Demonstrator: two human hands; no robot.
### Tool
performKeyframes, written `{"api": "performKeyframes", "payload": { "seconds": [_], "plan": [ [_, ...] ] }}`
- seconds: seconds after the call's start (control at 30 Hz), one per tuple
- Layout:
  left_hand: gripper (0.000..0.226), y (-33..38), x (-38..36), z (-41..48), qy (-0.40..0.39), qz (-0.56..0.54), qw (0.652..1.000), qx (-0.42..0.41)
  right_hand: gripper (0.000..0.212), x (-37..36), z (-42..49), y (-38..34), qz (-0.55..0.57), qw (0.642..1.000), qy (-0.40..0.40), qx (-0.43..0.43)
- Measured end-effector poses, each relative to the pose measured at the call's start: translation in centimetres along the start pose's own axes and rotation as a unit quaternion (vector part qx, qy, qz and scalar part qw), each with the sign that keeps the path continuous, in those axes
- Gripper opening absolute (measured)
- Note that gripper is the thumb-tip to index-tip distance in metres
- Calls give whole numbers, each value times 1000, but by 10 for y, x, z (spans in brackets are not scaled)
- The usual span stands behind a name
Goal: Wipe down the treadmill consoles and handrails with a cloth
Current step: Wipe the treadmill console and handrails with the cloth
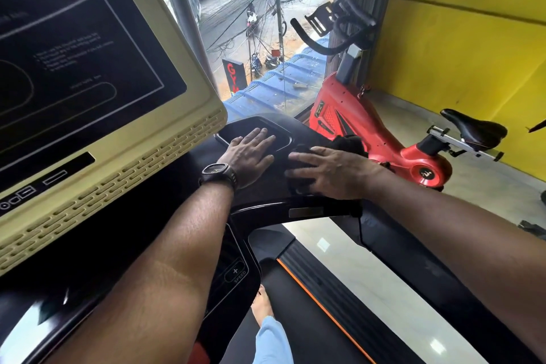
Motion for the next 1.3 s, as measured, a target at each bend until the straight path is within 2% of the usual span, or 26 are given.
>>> {"api": "performKeyframes", "payload": {
  "seconds": [0.1, 0.23, 0.37, 0.57, 0.83, 1.0, 1.17, 1.23, 1.3],
  "plan": [
    [57, 1, 0, 0, 0, 1, 1000, -2, 45, -13, 16, -9, -10, 995, -17, 102],
    [57, 0, 0, 0, 6, -4, 1000, -2, 35, -35, 27, -12, -85, 981, -60, 166],
    [58, -2, 0, 1, 9, -8, 1000, 1, 32, -50, 36, -19, -112, 972, -132, 161],
    [58, -1, 1, 1, 12, -10, 1000, 0, 50, -62, 38, -21, -187, 954, -182, 146],
    [66, -4, 4, 0, 21, -34, 999, 7, 54, -57, 31, -22, -219, 946, -196, 137],
    [67, -5, 5, 0, 26, -44, 999, 12, 45, -41, 27, -21, -176, 968, -156, 84],
    [67, -4, 5, -1, 25, -45, 999, 9, 38, -19, 17, -9, -164, 985, -58, -15],
    [67, -4, 5, 0, 24, -44, 999, 10, 40, -6, 10, 5, -133, 986, -4, -100],
    [66, -4, 5, 0, 22, -42, 999, 11, 42, 2, -5, 27, -83, 969, 22, -232]
  ]
}}
Point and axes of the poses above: each hand's wrist, its own z-axis towards the middle knuckle, its own x-axis out of the back of the hand, y = z × x, the point moved 9 cm from there along z, towards the middle knuckle, and after that the axes turned 8 degrees about y, right-handed, at the moved point
